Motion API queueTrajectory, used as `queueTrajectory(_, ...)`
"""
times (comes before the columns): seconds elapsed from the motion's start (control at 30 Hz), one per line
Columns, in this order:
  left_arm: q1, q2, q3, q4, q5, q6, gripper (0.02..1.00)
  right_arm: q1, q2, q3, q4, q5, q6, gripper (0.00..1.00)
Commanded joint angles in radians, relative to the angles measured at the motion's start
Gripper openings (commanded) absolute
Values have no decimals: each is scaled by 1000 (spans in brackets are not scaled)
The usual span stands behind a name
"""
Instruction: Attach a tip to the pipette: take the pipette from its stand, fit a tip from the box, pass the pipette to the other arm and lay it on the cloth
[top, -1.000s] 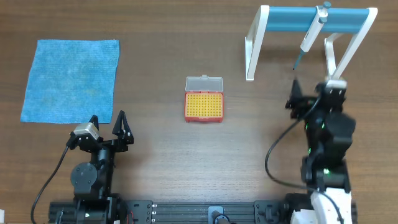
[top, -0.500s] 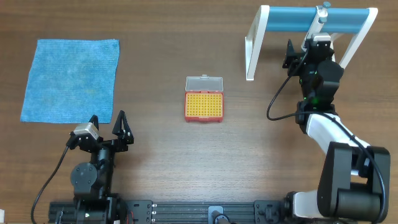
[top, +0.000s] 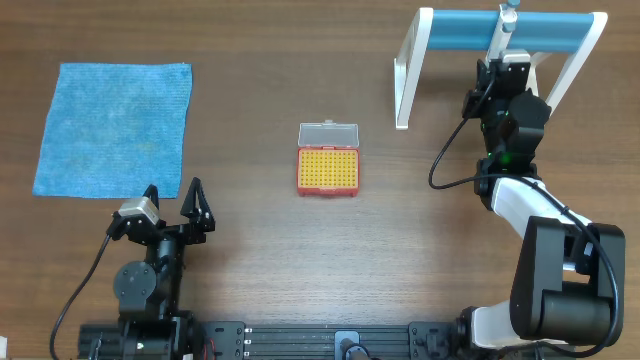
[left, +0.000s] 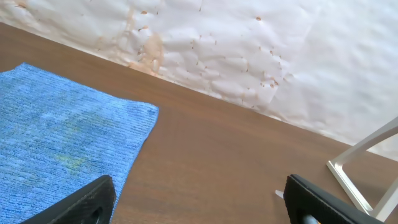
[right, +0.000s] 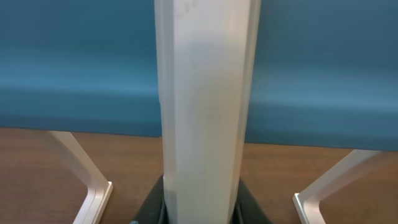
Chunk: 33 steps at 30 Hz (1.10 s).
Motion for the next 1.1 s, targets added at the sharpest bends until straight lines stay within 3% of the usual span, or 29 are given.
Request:
queueTrajectory(0.03, 2, -3, -3, -5, -11, 6, 875, 33, -71, 24, 12, -39, 124, 75)
queueTrajectory(0.2, 2, -3, -3, -5, -11, 6, 875, 193, -403, -192, 13, -61, 122, 69)
queueTrajectory(0.27, 2, -3, -3, -5, -11, 6, 875, 262, -492, -255, 13, -61, 69, 75)
queueTrajectory(0.3, 2, -3, -3, -5, -11, 6, 875, 371, -510, -278, 13, -61, 47, 73)
queueTrajectory(0.37, 2, -3, -3, -5, -11, 6, 875, 529, -445, -278, 88, -61, 47, 75)
queueTrajectory(0.5, 2, -3, -3, -5, -11, 6, 875, 756, -108, -272, 422, -30, 47, 75)
queueTrajectory(0.57, 2, -3, -3, -5, -11, 6, 875, 810, 10, -272, 594, -31, 47, 77)
queueTrajectory(0.73, 2, -3, -3, -5, -11, 6, 875, 811, 71, -282, 658, -31, 47, 75)
queueTrajectory(0.9, 2, -3, -3, -5, -11, 6, 875, 700, 72, -293, 652, -31, 32, 75)
queueTrajectory(1.1, 2, -3, -3, -5, -11, 6, 875, 698, 138, -293, 645, -35, 32, 75)
